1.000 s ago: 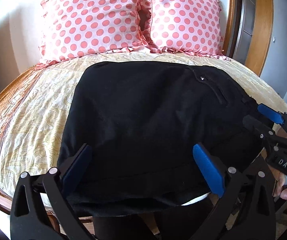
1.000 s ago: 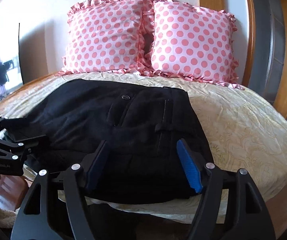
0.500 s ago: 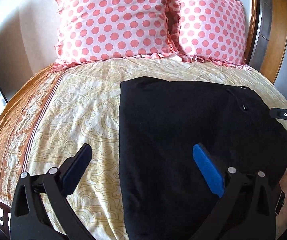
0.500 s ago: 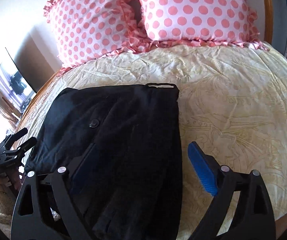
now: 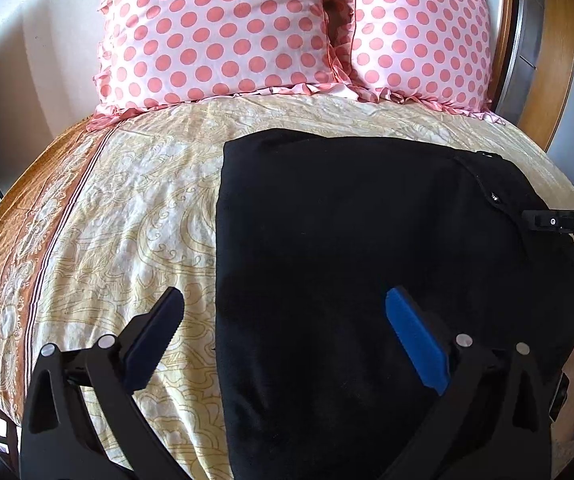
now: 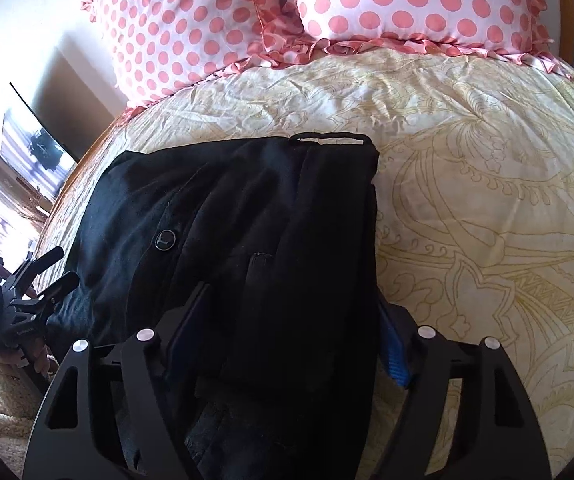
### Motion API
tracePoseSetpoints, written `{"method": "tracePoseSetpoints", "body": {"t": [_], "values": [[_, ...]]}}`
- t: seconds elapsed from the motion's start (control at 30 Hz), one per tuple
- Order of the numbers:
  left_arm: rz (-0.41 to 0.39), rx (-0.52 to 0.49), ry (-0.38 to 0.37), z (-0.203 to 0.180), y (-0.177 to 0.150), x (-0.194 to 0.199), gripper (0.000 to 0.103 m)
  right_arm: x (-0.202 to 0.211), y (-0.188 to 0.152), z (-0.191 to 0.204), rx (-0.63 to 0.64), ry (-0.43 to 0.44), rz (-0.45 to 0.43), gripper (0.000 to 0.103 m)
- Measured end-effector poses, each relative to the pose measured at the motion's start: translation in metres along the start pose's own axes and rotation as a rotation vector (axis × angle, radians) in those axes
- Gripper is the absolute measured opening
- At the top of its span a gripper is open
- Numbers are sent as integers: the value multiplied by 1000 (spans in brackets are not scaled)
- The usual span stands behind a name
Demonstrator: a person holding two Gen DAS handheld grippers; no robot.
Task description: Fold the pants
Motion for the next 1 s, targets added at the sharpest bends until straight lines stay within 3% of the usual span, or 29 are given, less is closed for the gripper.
{"method": "tracePoseSetpoints", "body": {"t": [0.1,0.2,0.27,0.37,0.5,0.63,0.73,0.87,1.0], "values": [[-2,-9,-1,-1,1,0,101,-2,2,3,22,-25,-9,79],[-2,-15,2,-1,3,0,101,1,1,10,70,-60,-35,65],[0,-15,2,0,4,-1,101,8,0,11,96,-77,-60,49],[2,-17,0,-1,5,-2,101,16,0,9,106,-66,-85,39],[5,-22,-7,-2,7,-3,101,11,1,3,74,-48,-68,40],[14,-3,-38,0,9,-4,101,3,4,-1,53,-32,-48,57],[16,4,-35,2,10,-5,101,-1,5,2,84,-47,-65,59],[19,1,-33,2,11,-7,101,8,-1,25,242,-168,-129,50],[25,-11,-41,-1,17,-10,101,9,-10,49,396,-282,-156,50]]}}
Point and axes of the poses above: each gripper's, at about its wrist camera, not at the fingertips, and x roughly against the way its jaws point, z to its left, y to its top, the point moved 5 cm from there along -x, roughly the way its jaws point, and after that the axes turned 3 degrees about z, right-handed, at the moved point
